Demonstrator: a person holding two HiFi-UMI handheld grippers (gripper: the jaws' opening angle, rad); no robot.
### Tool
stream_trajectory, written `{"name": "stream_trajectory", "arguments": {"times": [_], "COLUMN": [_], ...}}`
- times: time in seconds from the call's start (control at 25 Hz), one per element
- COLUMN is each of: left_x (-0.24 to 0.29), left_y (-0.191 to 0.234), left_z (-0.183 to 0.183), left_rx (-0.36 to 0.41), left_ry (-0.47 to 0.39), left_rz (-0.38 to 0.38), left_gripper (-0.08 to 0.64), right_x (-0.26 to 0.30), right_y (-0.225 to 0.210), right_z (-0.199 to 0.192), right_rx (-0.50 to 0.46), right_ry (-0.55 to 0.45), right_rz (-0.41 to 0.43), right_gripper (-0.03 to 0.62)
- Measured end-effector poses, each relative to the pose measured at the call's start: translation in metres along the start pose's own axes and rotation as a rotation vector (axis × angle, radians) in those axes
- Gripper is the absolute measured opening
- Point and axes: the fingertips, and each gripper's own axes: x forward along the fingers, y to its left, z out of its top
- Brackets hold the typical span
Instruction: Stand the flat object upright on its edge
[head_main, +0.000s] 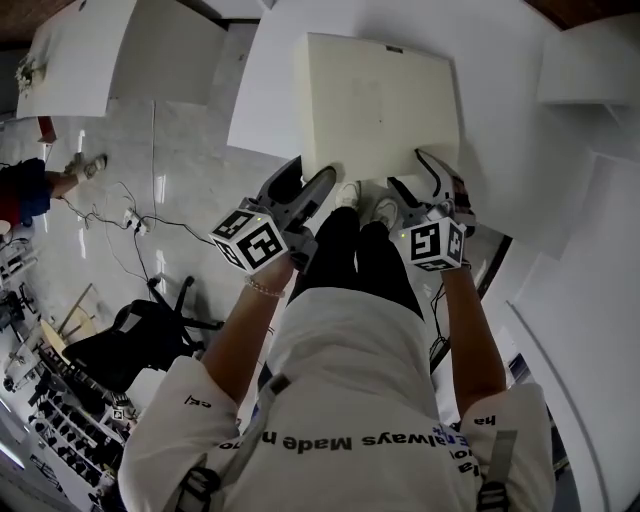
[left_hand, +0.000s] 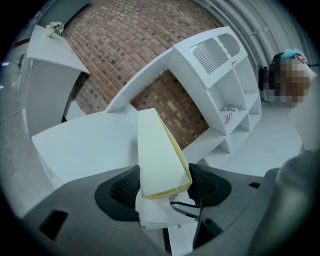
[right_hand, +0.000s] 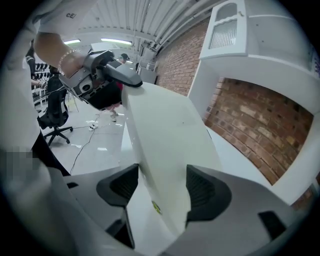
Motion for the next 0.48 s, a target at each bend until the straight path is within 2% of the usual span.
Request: {"name": "stream_trajectory", "arguments": {"times": [0.2,0.48], "left_x": [0.005,0.008], "left_y": [-0.009,-0.022], "left_z": [0.039,0.073], "left_rx": [0.071,0.166], "left_ry": [-0.048,-0.109], "left_rz": [0.021,0.044], "left_gripper": [0.307,0.307], "right_x": [0.013,0.026], "right_y": [-0.011,-0.015], "right_z": [0.020,0.039], "right_rx": [0.055,0.118], "right_ry": [-0.025,-0.059], "right_rz": [-0.001,-0.006], "right_gripper": [0.296,0.295]}}
